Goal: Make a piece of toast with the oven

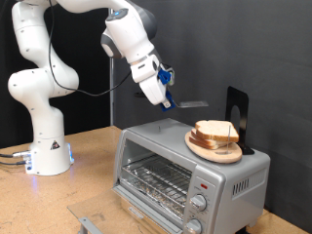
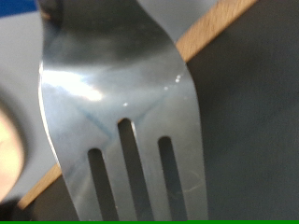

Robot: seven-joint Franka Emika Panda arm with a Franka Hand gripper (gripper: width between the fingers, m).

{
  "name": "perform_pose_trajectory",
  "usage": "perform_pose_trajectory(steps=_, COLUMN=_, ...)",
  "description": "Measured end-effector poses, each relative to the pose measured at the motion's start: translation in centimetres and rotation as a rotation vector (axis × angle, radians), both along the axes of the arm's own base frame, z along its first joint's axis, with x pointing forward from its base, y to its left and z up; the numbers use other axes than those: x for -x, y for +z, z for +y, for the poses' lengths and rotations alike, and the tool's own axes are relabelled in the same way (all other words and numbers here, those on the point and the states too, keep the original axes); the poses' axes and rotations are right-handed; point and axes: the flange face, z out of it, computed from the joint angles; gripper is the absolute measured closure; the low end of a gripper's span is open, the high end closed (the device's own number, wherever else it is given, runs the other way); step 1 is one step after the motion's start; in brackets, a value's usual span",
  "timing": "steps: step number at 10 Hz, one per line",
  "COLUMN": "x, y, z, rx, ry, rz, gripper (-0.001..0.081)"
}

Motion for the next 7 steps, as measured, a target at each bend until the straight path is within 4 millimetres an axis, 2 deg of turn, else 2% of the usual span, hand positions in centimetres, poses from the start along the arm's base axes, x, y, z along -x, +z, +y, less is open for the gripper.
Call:
perform_pose_trajectory(steps=3, x=2.5, y=1.4, z=-2.5, rx=-0.030, ry=-0.032, rz=-0.001, gripper=0.0333)
perform_pose_trajectory(steps=7, x=5.0, y=1.2, z=-8.9, rx=-0.019, ry=-0.173, rz=-0.052, gripper=0.0333)
